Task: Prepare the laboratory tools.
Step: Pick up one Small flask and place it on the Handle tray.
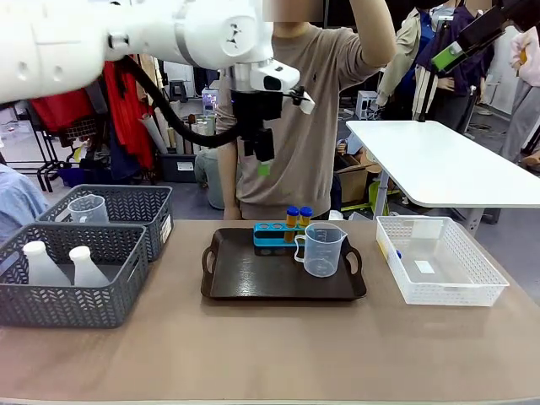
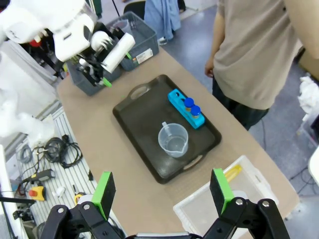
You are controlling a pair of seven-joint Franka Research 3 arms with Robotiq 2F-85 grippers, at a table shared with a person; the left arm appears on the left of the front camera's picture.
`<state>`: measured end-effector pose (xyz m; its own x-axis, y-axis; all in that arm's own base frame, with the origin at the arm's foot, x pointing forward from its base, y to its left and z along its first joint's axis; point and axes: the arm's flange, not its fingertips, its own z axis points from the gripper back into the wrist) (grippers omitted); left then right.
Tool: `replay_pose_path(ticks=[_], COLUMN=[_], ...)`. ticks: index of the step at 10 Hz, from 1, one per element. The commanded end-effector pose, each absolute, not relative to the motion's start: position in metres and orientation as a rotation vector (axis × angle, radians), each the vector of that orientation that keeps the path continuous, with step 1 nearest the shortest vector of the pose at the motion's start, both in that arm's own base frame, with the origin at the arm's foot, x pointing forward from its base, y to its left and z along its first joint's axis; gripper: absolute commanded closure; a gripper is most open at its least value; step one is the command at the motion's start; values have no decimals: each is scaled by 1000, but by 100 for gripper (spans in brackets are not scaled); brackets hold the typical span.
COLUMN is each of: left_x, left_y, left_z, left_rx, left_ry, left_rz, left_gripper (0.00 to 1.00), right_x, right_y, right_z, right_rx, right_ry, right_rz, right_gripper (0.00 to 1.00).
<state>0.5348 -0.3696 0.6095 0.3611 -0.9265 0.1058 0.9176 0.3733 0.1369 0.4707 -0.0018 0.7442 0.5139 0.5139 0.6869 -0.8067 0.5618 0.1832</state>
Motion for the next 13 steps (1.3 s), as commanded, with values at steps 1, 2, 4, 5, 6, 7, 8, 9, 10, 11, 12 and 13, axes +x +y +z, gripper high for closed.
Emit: replay_pose_path(ticks=[1, 2, 4, 5, 6, 7, 8, 9, 10, 11, 12, 13], left_x=[514, 512, 507, 517, 519, 519, 519, 519, 517, 507, 498, 484], left_y=[-323, -302, -275, -282, -278, -278, -278, -278, -279, -265, -248, -228], left_z=[614, 624, 637, 624, 648, 648, 648, 648, 645, 666, 678, 685], left_rx=[115, 132, 136, 126, 120, 120, 120, 120, 118, 78, 74, 101], left_ry=[-196, -213, -229, -160, -212, -212, -212, -212, -201, -177, -184, -189], left_rz=[-1035, -962, -909, -990, -937, -937, -937, -937, -946, -822, -754, -651], left_gripper=[0, 0, 0, 0, 0, 0, 0, 0, 0, 0, 0, 0], right_x=[469, 469, 469, 469, 469, 469, 469, 469, 469, 469, 469, 469], right_y=[-1, -1, -1, -1, -1, -1, -1, -1, -1, -1, -1, -1], right_z=[746, 746, 746, 746, 746, 746, 746, 746, 746, 746, 746, 746], right_rx=[526, 526, 526, 526, 526, 526, 526, 526, 526, 526, 526, 526], right_ry=[-626, -626, -626, -626, -626, -626, -626, -626, -626, -626, -626, -626], right_rz=[838, 838, 838, 838, 838, 838, 838, 838, 838, 838, 838, 838], right_gripper=[0, 0, 0, 0, 0, 0, 0, 0, 0, 0, 0, 0])
